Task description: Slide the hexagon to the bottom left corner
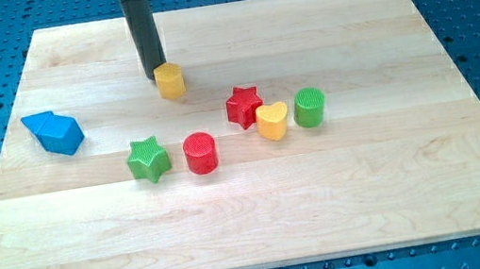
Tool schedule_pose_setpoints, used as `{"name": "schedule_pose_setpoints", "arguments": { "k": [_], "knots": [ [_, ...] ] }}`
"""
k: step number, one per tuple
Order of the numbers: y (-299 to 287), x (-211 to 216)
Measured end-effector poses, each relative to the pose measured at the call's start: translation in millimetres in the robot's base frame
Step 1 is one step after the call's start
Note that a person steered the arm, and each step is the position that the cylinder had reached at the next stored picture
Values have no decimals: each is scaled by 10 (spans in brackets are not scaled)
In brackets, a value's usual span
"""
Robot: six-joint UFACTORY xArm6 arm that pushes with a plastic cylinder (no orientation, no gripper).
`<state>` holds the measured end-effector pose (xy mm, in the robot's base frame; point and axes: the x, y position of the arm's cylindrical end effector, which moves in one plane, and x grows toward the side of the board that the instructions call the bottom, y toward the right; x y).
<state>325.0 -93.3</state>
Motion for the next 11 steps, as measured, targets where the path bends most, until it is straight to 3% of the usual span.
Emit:
{"name": "schedule_pose_setpoints", "arguments": {
  "k": [8,9,11],
  "knots": [
    [814,807],
    [1037,1070],
    [748,1084]
  ]
}}
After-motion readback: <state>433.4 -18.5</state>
